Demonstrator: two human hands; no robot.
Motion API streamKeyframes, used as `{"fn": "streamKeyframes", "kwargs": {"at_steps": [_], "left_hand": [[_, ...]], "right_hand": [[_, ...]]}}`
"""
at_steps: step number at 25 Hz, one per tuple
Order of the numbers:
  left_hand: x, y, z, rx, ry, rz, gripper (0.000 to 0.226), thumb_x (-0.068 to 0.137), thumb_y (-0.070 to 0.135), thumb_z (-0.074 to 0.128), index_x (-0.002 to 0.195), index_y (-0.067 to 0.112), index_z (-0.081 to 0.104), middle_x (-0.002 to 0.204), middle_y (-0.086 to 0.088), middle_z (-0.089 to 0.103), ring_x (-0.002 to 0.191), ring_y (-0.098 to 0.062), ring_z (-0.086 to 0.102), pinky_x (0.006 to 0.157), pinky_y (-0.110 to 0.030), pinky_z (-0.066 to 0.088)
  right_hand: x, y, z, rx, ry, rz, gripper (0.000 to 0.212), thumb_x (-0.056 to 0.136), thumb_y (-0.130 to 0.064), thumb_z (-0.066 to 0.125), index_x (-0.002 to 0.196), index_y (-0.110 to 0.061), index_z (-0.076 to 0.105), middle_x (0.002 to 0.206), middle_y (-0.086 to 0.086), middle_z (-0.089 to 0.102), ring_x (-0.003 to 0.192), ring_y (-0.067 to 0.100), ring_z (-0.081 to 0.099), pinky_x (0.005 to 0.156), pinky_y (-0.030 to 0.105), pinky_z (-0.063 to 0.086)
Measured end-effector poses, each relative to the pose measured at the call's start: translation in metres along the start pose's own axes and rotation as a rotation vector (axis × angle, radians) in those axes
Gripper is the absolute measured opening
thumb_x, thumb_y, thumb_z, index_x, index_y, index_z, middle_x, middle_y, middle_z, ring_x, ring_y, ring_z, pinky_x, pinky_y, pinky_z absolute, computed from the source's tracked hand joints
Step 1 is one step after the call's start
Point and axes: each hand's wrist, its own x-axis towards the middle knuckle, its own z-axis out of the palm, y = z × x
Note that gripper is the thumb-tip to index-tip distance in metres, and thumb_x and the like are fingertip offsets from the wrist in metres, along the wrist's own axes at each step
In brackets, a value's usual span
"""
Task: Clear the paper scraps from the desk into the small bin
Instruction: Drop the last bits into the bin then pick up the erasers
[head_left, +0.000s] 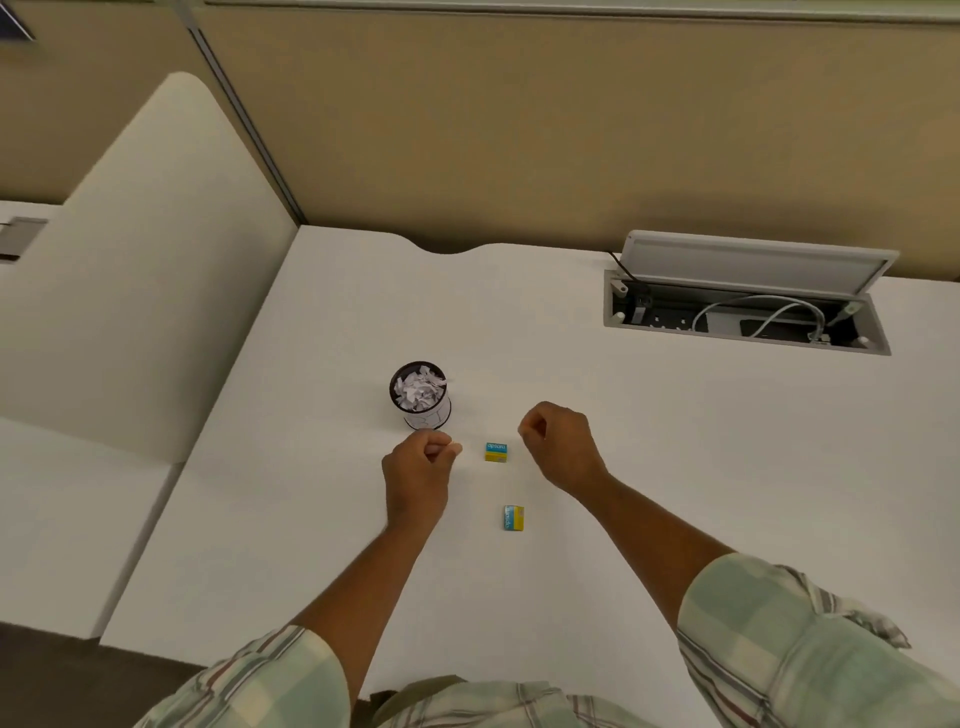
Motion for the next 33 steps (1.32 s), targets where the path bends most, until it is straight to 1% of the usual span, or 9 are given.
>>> {"fn": "streamKeyframes", "kwargs": {"at_steps": [5, 12, 15, 18, 20, 23, 27, 29, 33], "left_hand": [[0.053, 0.016, -0.035, -0.015, 0.122, 0.05, 0.004, 0.082, 0.016, 0.079, 0.084, 0.017, 0.075, 0.074, 0.009, 0.072, 0.066, 0.003, 0.067, 0.059, -0.001, 0.046], [0.098, 0.004, -0.047, 0.118, 0.063, 0.077, 0.008, 0.087, 0.015, 0.075, 0.092, 0.011, 0.079, 0.086, -0.003, 0.078, 0.074, -0.011, 0.068, 0.064, -0.008, 0.045], [0.104, -0.004, -0.046, 0.138, 0.016, 0.093, 0.01, 0.088, 0.012, 0.071, 0.092, 0.01, 0.08, 0.09, -0.005, 0.08, 0.08, -0.012, 0.069, 0.069, -0.013, 0.05], [0.106, -0.008, -0.045, 0.144, 0.016, 0.096, 0.009, 0.086, 0.011, 0.073, 0.09, 0.012, 0.081, 0.092, -0.002, 0.079, 0.082, -0.008, 0.065, 0.073, -0.009, 0.045], [0.106, -0.008, -0.045, 0.112, 0.039, 0.087, 0.006, 0.082, 0.011, 0.077, 0.084, 0.016, 0.079, 0.086, 0.003, 0.076, 0.078, -0.006, 0.064, 0.076, -0.018, 0.052], [0.105, -0.006, -0.046, 0.053, 0.074, 0.082, 0.012, 0.078, 0.014, 0.082, 0.077, 0.021, 0.072, 0.075, 0.012, 0.067, 0.072, -0.005, 0.062, 0.071, -0.024, 0.053], [0.099, -0.003, -0.045, 0.01, 0.131, 0.104, 0.006, 0.084, 0.017, 0.077, 0.082, 0.015, 0.071, 0.079, 0.003, 0.071, 0.073, -0.013, 0.066, 0.069, -0.029, 0.057], [0.091, -0.002, -0.044, -0.011, 0.156, 0.139, 0.002, 0.088, 0.015, 0.071, 0.087, 0.013, 0.072, 0.081, 0.001, 0.072, 0.075, -0.015, 0.068, 0.07, -0.031, 0.059], [0.063, -0.003, -0.033, -0.045, 0.143, 0.235, 0.006, 0.092, 0.014, 0.066, 0.093, 0.014, 0.072, 0.084, 0.002, 0.072, 0.075, -0.012, 0.067, 0.069, -0.017, 0.054]], "right_hand": [[0.043, -0.088, 0.025, -0.012, -0.02, -0.178, 0.005, 0.078, -0.007, 0.068, 0.077, -0.012, 0.071, 0.072, -0.005, 0.071, 0.066, 0.011, 0.064, 0.063, 0.027, 0.054], [0.078, -0.124, 0.06, -0.233, -0.067, -0.217, 0.013, 0.082, -0.006, 0.061, 0.08, -0.018, 0.062, 0.073, -0.003, 0.064, 0.069, 0.019, 0.063, 0.06, 0.037, 0.055], [0.086, -0.124, 0.064, -0.349, -0.11, -0.206, 0.015, 0.087, -0.01, 0.056, 0.082, -0.024, 0.059, 0.078, -0.001, 0.066, 0.073, 0.021, 0.063, 0.056, 0.031, 0.05], [0.09, -0.124, 0.062, -0.393, -0.135, -0.23, 0.016, 0.089, -0.009, 0.055, 0.087, -0.024, 0.061, 0.084, 0.0, 0.068, 0.075, 0.022, 0.063, 0.059, 0.031, 0.051], [0.091, -0.123, 0.06, -0.395, -0.147, -0.246, 0.014, 0.091, -0.01, 0.058, 0.088, -0.022, 0.064, 0.085, 0.001, 0.069, 0.077, 0.022, 0.064, 0.063, 0.034, 0.053], [0.093, -0.123, 0.057, -0.353, -0.133, -0.254, 0.008, 0.09, -0.015, 0.066, 0.085, -0.02, 0.066, 0.084, -0.001, 0.069, 0.079, 0.018, 0.064, 0.062, 0.031, 0.05], [0.094, -0.116, 0.053, -0.194, -0.122, -0.24, 0.016, 0.09, -0.005, 0.06, 0.092, -0.015, 0.072, 0.092, -0.001, 0.072, 0.086, 0.016, 0.065, 0.073, 0.032, 0.055], [0.093, -0.108, 0.051, -0.138, -0.126, -0.23, 0.007, 0.088, -0.01, 0.067, 0.088, -0.016, 0.071, 0.086, -0.004, 0.071, 0.08, 0.012, 0.064, 0.073, 0.029, 0.055], [0.088, -0.09, 0.048, -0.071, -0.068, -0.2, 0.005, 0.089, -0.015, 0.069, 0.086, -0.019, 0.069, 0.081, -0.013, 0.066, 0.074, 0.002, 0.059, 0.069, 0.022, 0.05]]}}
